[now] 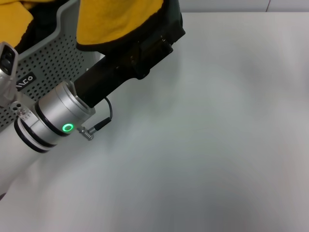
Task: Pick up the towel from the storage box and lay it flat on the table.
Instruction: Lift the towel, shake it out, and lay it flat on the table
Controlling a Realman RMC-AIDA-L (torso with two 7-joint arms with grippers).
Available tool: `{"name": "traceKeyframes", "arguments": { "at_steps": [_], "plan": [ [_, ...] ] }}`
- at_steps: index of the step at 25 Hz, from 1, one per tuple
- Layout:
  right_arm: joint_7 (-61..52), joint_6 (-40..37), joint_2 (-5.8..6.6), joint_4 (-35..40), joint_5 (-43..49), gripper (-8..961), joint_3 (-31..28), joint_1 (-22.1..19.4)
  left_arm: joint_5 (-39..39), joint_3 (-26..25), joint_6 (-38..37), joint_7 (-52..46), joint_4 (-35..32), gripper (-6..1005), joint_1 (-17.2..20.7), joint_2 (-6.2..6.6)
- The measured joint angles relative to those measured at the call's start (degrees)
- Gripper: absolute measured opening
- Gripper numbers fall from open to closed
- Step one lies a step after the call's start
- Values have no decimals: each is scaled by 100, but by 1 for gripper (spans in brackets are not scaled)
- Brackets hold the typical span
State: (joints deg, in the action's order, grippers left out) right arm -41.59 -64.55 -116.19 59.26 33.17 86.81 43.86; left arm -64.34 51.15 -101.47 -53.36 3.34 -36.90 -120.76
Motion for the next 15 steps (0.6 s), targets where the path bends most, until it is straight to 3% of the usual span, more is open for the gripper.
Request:
{"name": "traceKeyframes", "arguments": {
  "at_steps": [14,15],
  "plan": [
    [61,14,0,-95,-56,11,112,-103,199,-9,-43,-548,0,630,48,0],
    [61,14,0,-99,-56,11,117,-103,202,-9,-32,-579,0,593,52,0]
  ]
}}
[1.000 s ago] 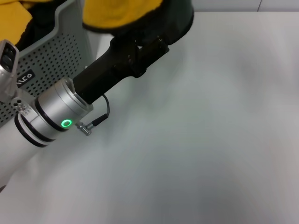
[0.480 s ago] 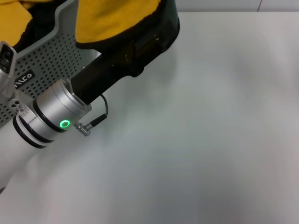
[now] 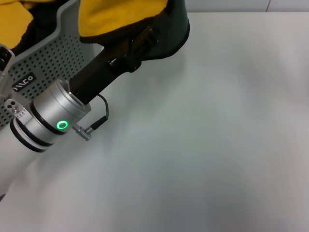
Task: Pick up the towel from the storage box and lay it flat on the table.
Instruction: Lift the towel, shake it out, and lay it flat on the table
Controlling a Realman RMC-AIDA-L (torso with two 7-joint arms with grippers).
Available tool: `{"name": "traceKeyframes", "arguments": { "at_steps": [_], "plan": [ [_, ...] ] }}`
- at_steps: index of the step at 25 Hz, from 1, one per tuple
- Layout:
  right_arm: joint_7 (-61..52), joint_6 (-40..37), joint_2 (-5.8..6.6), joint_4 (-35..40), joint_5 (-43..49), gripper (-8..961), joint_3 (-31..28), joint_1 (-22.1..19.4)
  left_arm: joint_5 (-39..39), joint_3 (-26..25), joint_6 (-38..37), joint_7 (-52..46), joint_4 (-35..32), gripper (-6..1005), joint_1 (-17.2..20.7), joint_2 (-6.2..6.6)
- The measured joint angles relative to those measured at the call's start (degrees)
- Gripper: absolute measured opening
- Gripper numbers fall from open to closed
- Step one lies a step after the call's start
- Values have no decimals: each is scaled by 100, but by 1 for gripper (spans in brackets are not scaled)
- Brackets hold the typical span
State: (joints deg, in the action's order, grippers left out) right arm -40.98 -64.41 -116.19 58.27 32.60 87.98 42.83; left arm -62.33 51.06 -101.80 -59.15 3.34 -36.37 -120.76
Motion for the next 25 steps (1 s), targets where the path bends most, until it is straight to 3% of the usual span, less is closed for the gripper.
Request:
{"name": "traceKeyframes", "arguments": {
  "at_steps": [15,21,25],
  "plan": [
    [3,-39,0,22,-9,10,44,-107,171,1,29,-517,62,10,130,0],
    [75,66,5,-8,24,10,17,-219,186,40,-259,-1375,-299,16,372,39],
    [150,250,32,138,242,10,21,-578,156,70,-695,-2458,-1133,21,955,71]
  ]
}}
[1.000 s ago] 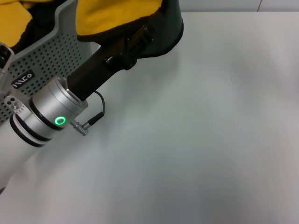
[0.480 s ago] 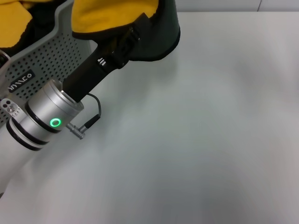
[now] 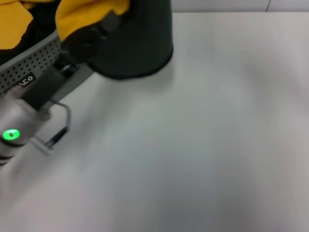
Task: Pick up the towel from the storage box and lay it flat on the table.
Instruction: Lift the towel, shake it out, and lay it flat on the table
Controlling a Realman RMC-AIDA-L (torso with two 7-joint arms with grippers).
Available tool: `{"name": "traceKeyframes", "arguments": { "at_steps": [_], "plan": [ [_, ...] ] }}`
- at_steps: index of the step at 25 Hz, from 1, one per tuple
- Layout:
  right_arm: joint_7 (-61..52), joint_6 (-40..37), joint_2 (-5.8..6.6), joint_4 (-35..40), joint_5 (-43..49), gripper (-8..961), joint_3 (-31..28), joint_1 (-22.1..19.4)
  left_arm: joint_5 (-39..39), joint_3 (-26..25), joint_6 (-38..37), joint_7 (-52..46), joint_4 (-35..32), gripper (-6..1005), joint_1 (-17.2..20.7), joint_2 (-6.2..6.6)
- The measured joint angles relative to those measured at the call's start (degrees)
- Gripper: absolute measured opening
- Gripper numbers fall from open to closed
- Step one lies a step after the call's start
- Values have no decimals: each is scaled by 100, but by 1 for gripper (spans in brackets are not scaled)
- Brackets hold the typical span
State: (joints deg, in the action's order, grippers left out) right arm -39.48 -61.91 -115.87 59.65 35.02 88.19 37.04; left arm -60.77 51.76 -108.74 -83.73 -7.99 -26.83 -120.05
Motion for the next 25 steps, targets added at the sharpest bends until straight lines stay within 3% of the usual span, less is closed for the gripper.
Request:
{"name": "traceKeyframes", "arguments": {
  "at_steps": [2,4,7,14,19,22,23,24,25],
  "plan": [
    [-13,276,2,305,376,10,-13,-404,18,-11,-121,-403,-302,23,231,8],
    [-24,375,3,410,495,10,-16,-531,35,-25,-204,-852,-671,25,495,41],
    [-80,577,21,507,719,10,-21,-825,21,-14,-282,-1254,-860,28,697,171],
    [-1070,610,91,446,1810,11,-211,-1122,-62,80,-768,-1655,-916,36,780,422],
    [-1953,208,109,959,2810,11,-336,-1646,-77,488,-780,-2044,-971,41,807,557],
    [-2230,-258,123,1454,3019,11,-406,-2162,-47,524,-792,-2223,-1093,45,928,556],
    [-2230,-258,123,1454,3019,11,-406,-2162,-25,525,-796,-2288,-1164,46,988,545],
    [-2441,-829,127,1750,3048,11,-584,-2555,-6,526,-797,-2341,-1230,47,1046,532],
    [-2473,-941,127,1778,3048,10,-633,-2601,7,526,-798,-2373,-1288,48,1091,519]
  ]
}}
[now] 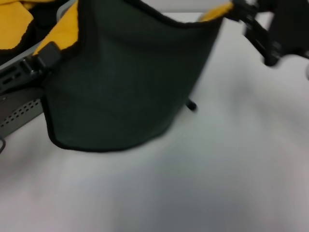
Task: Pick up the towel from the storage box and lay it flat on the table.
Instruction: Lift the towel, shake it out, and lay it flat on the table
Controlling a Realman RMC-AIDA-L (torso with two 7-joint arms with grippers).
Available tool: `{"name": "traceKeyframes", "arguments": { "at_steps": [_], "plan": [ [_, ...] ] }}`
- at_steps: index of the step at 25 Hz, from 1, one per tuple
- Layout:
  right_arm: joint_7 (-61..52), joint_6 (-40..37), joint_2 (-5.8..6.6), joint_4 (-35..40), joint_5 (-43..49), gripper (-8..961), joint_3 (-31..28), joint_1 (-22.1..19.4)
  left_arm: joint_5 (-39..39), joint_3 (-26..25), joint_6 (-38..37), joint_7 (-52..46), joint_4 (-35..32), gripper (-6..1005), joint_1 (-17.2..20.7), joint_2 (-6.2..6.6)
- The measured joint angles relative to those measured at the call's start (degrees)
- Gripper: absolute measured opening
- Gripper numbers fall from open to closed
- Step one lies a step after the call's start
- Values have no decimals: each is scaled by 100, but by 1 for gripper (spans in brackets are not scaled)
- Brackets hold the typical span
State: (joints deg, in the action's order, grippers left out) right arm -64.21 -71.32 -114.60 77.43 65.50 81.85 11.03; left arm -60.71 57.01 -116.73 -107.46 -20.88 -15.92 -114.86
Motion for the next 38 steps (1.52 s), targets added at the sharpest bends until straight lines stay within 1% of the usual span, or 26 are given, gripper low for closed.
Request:
{"name": "traceKeyframes", "arguments": {
  "at_steps": [3,6,9,10,11,12,13,14,15,17,18,19,22,23,24,26,28,34,38],
  "plan": [
    [-332,-864,-2,96,-8,10,-414,-269,38,4,-4,-149,-198,51,163,-88],
    [-812,-1774,-7,-68,-7,10,-991,-312,63,77,-7,-233,-268,54,254,-156],
    [-998,-2315,-7,-454,-55,10,-1334,-343,71,226,-6,-225,-175,58,295,-235],
    [-998,-2360,-10,-615,-78,10,-1380,-347,63,249,-1,-190,-113,59,294,-270],
    [-979,-2399,-12,-950,-132,11,-1458,-331,53,250,12,-119,-9,60,279,-300],
    [-962,-2406,-11,-1082,-149,11,-1482,-313,41,246,34,-22,132,61,235,-331],
    [-910,-2392,-14,-1352,-160,11,-1528,-257,28,239,76,104,324,62,163,-354],
    [-824,-2380,-17,-1715,-175,14,-1589,-167,24,237,149,194,520,63,57,-357],
    [-765,-2379,-19,-1928,-175,17,-1623,-109,22,235,277,288,740,64,-79,-361],
    [-576,-2358,-24,-2427,-165,24,-1666,66,20,237,578,377,995,66,-298,-393],
    [-500,-2332,-27,-2578,-155,27,-1671,130,20,237,578,377,995,67,-298,-393],
    [-392,-2268,-32,-2776,-140,30,-1673,204,17,262,1178,402,1155,68,-551,-486],
    [-89,-1984,-47,-3326,-136,40,-1654,473,30,275,1799,385,1332,72,-790,-531],
    [-89,-1984,-47,-3326,-136,43,-1654,473,46,269,2089,383,1455,73,-925,-543],
    [125,-1751,-59,-3745,-139,46,-1638,722,64,258,2331,388,1560,74,-1050,-544],
    [256,-1624,-71,-3979,-144,52,-1644,854,72,253,2761,405,1656,76,-1237,-549],
    [462,-1372,-99,-4338,-180,59,-1673,1082,83,248,3115,415,1647,78,-1331,-562],
    [844,-460,-161,-4991,-228,78,-1652,1689,366,239,3935,549,1600,85,-1516,-572],
    [1046,45,-161,-5408,-277,91,-1643,2094,561,226,4181,700,1596,89,-1546,-572]
  ]
}}
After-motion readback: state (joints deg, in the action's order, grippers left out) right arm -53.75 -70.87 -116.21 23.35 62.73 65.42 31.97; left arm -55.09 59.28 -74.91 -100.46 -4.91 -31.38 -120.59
